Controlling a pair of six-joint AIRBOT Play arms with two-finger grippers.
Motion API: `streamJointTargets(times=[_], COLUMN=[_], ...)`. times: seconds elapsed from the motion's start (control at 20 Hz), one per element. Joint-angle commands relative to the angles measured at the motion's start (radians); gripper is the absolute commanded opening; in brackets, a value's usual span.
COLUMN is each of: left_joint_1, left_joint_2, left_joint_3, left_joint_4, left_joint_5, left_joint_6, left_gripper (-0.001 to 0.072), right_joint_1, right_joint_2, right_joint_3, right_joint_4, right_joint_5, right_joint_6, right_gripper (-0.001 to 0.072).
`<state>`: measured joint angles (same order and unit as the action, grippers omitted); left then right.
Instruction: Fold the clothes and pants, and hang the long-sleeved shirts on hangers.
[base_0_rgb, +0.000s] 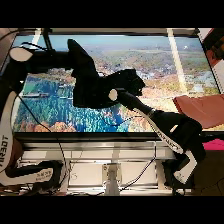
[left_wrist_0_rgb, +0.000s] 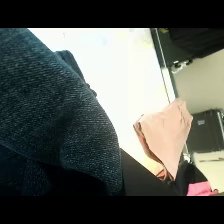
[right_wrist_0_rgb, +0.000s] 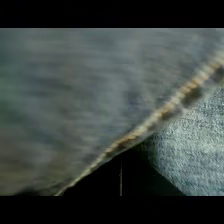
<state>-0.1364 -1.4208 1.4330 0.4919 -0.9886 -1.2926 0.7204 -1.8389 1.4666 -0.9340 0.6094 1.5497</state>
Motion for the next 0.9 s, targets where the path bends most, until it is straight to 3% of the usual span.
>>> streamJointTargets(times=[0.0,0.2,0.55,0.85], left_joint_1=[-0.063,-0.084,-0.134,-0.290], left_joint_2=[-0.080,-0.155,-0.174,-0.230], left_joint_3=[0.000,0.000,0.000,0.000], left_joint_4=[0.006,0.005,0.002,-0.044], left_joint_5=[0.037,0.060,0.180,0.447], left_joint_6=[-0.002,-0.002,-0.002,-0.002], left_gripper=[0.0021,0.0021,0.0021,0.0040], right_joint_1=[-0.048,-0.187,-0.378,-0.531], right_joint_2=[0.007,0.047,0.243,0.397], right_joint_3=[0.000,-0.018,-0.061,-0.061], right_joint_4=[-0.103,-0.135,-0.320,-0.374], right_joint_5=[0.078,0.147,0.190,0.194], right_joint_6=[0.014,0.037,0.035,0.031], right_gripper=[0.0025,0.0024,0.0025,0.0025])
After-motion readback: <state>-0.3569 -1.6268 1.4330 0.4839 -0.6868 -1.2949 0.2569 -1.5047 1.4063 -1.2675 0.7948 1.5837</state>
